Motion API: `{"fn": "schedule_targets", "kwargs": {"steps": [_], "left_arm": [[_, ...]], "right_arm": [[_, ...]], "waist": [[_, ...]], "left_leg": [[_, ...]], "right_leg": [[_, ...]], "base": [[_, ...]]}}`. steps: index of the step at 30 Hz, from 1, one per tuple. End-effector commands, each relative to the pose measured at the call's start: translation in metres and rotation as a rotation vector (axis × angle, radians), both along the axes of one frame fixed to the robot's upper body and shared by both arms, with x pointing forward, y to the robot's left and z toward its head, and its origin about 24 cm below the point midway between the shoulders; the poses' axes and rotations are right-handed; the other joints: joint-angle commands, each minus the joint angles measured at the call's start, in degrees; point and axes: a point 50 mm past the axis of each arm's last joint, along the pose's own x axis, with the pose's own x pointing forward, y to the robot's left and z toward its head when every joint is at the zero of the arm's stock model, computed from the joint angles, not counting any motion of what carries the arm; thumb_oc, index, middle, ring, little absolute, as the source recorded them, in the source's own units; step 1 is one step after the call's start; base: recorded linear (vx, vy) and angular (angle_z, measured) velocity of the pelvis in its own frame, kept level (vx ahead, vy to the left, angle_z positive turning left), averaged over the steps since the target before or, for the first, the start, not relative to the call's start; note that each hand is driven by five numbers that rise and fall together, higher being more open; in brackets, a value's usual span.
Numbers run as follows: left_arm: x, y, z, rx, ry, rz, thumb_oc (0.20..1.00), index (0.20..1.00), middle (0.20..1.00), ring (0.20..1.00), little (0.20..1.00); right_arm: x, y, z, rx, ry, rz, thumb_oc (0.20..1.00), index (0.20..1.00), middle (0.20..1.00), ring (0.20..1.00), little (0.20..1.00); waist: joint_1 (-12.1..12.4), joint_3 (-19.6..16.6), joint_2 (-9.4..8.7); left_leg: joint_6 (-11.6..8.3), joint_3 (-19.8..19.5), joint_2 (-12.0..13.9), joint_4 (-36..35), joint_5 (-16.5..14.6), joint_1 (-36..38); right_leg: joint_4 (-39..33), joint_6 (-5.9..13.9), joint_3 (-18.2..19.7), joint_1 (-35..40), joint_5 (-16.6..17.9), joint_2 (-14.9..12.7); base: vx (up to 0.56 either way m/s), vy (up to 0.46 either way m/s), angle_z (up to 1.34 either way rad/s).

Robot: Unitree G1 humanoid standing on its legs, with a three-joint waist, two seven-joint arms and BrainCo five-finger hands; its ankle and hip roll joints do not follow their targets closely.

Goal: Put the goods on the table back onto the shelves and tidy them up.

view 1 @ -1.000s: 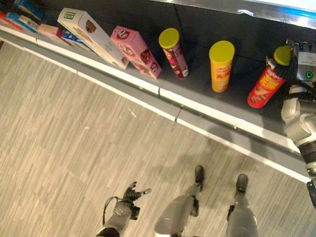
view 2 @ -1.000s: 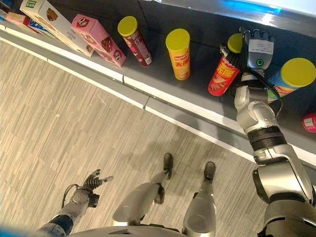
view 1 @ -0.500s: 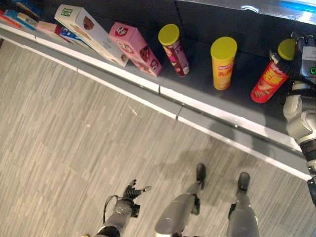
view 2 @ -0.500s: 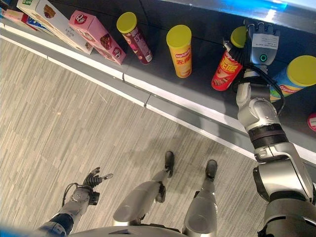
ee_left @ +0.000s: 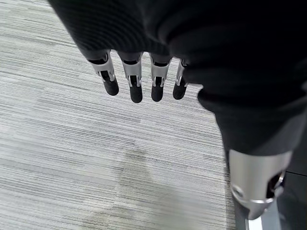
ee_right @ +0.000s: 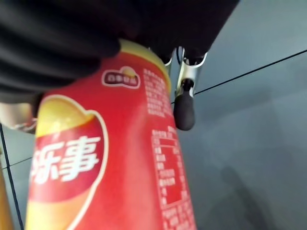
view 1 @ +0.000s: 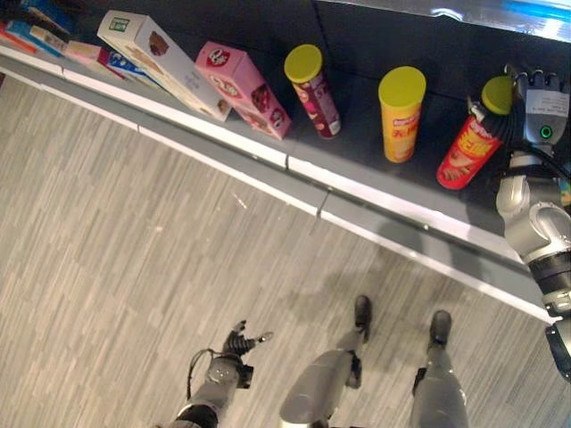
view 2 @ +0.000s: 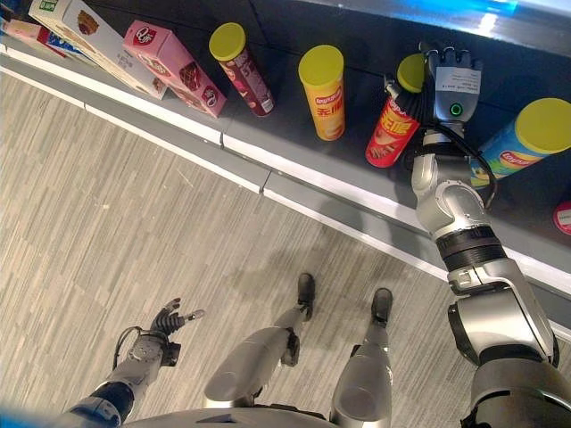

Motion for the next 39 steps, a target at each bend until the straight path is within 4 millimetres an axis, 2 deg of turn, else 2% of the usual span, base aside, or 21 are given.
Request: {"fn": "schedule_targets", "kwargs": {"steps": [1,11,16,17,18,19,25,28,29,32,34,35,36,39], "left_arm": [[0.004,0.002,0.0,0.021,0.007,0.025,1.0,1.0,1.0,1.0,1.0],[0.004,0.0,-0.001,0.023,0.01,0.027,1.0,1.0,1.0,1.0,1.0],[0.005,0.001,0.0,0.027,0.009,0.025,1.0,1.0,1.0,1.0,1.0],[0.005,0.001,-0.001,0.026,0.011,0.026,1.0,1.0,1.0,1.0,1.0],[0.005,0.0,-0.001,0.023,0.013,0.027,1.0,1.0,1.0,1.0,1.0],[0.005,0.0,-0.001,0.027,0.012,0.027,1.0,1.0,1.0,1.0,1.0],[0.008,-0.003,0.0,0.035,0.012,0.026,1.0,1.0,1.0,1.0,1.0],[0.007,-0.003,0.0,0.033,0.01,0.035,1.0,1.0,1.0,1.0,1.0],[0.004,-0.002,-0.002,0.034,0.022,0.044,1.0,1.0,1.0,1.0,1.0],[-0.003,0.007,-0.004,0.04,0.039,0.061,1.0,1.0,1.0,1.0,1.0],[-0.013,0.022,-0.007,0.052,0.084,0.063,1.0,1.0,1.0,1.0,1.0],[-0.016,0.024,-0.008,0.045,0.094,0.066,1.0,1.0,1.0,1.0,1.0],[-0.022,0.027,-0.011,0.037,0.124,0.047,1.0,1.0,1.0,1.0,1.0],[-0.033,0.032,-0.014,0.024,0.148,0.034,1.0,1.0,1.0,1.0,1.0]], "right_arm": [[-0.002,0.02,0.019,-0.05,-0.088,0.076,0.2,0.2,0.2,0.2,0.2],[-0.003,0.017,0.025,-0.065,-0.104,0.062,0.2,0.2,0.2,0.2,0.2],[-0.004,0.022,0.027,-0.071,-0.111,0.087,0.2,0.2,0.2,0.2,0.2],[-0.004,0.023,0.027,-0.071,-0.111,0.093,0.398,0.398,0.398,0.398,0.398],[-0.004,0.026,0.025,-0.069,-0.105,0.11,0.922,0.922,0.922,0.922,0.922],[-0.005,0.029,0.021,-0.058,-0.102,0.129,1.0,1.0,1.0,1.0,1.0],[-0.017,0.052,0.008,0.019,-0.131,0.272,1.0,1.0,1.0,1.0,1.0],[-0.027,0.064,-0.004,0.082,-0.132,0.36,1.0,1.0,1.0,1.0,1.0],[-0.034,0.069,-0.012,0.117,-0.115,0.413,1.0,1.0,1.0,1.0,1.0],[-0.045,0.07,-0.019,0.177,-0.025,0.526,1.0,1.0,1.0,1.0,1.0],[-0.06,0.077,-0.043,0.383,0.334,0.855,1.0,1.0,1.0,1.0,1.0],[-0.064,0.077,-0.052,0.451,0.424,0.929,1.0,1.0,1.0,1.0,1.0],[-0.074,0.081,-0.07,0.518,0.627,1.059,1.0,1.0,1.0,1.0,1.0],[-0.087,0.08,-0.098,0.607,0.92,1.176,1.0,1.0,1.0,1.0,1.0]], "waist": [[0.57,-2.83,-2.71],[0.26,-2.99,-2.92],[0.19,-2.83,-3.0],[0.21,-2.87,-3.08],[0.1,-2.9,-3.14],[-0.1,-2.93,-3.24],[-1.34,-3.47,-4.48],[-1.95,-4.1,-5.99],[-2.33,-4.83,-7.12],[-2.84,-5.78,-8.99],[-4.11,-7.58,-12.12],[-4.48,-7.89,-12.68],[-4.8,-8.69,-13.45],[-4.91,-9.89,-14.22]], "left_leg": [[-5.11,3.43,1.75,0.29,-4.11,-0.57],[-5.12,3.92,1.71,0.29,-4.14,-0.6],[-5.12,4.08,1.81,0.29,-4.16,-0.51],[-5.12,4.1,1.87,0.29,-4.15,-0.49],[-5.17,4.21,1.98,0.29,-4.14,-0.45],[-5.13,4.22,1.98,0.29,-4.22,-0.33],[-4.83,5.02,2.43,0.29,-4.98,0.96],[-4.48,5.47,2.89,0.32,-5.53,1.91],[-4.21,5.9,3.26,0.44,-6.12,2.96],[-4.11,6.59,3.77,0.77,-6.92,5.03],[-4.41,7.89,4.62,1.22,-7.81,7.22],[-4.47,8.27,4.86,1.46,-8.01,7.6],[-4.69,8.97,5.21,1.62,-8.31,8.36],[-5.03,9.53,5.67,1.78,-8.65,9.17]], "right_leg": [[7.84,3.59,5.72,-2.14,-5.67,-5.35],[7.99,3.68,6.11,-2.72,-5.34,-5.52],[8.02,3.71,6.2,-2.91,-5.24,-5.52],[8.06,3.67,6.25,-2.93,-5.28,-5.49],[8.03,3.71,6.24,-2.84,-5.27,-5.52],[7.97,3.71,6.32,-2.74,-5.23,-5.48],[7.52,3.72,6.76,-2.11,-5.14,-5.24],[7.12,3.73,7.19,-1.57,-4.86,-4.95],[7.03,3.66,7.43,-0.79,-5.0,-4.72],[6.84,3.62,7.35,1.02,-5.27,-4.64],[6.19,3.57,7.38,3.1,-5.76,-4.04],[6.13,3.53,7.47,3.43,-5.83,-3.95],[5.67,3.57,7.59,4.06,-5.92,-3.8],[5.07,3.64,7.63,4.6,-5.91,-3.57]], "base": [[0.0,0.0,0.0],[0.0,0.0,0.0],[0.0,0.0,0.0],[0.0,0.0,0.0],[0.0,0.0,0.0],[0.0,0.0,0.0],[-0.02,0.034,-0.1],[-0.02,0.041,-0.25],[0.04,0.024,-0.12],[0.05,-0.017,-0.27],[0.08,-0.094,-0.09],[0.09,-0.074,-0.09],[0.07,-0.055,-0.2],[0.05,-0.051,-0.26]]}}
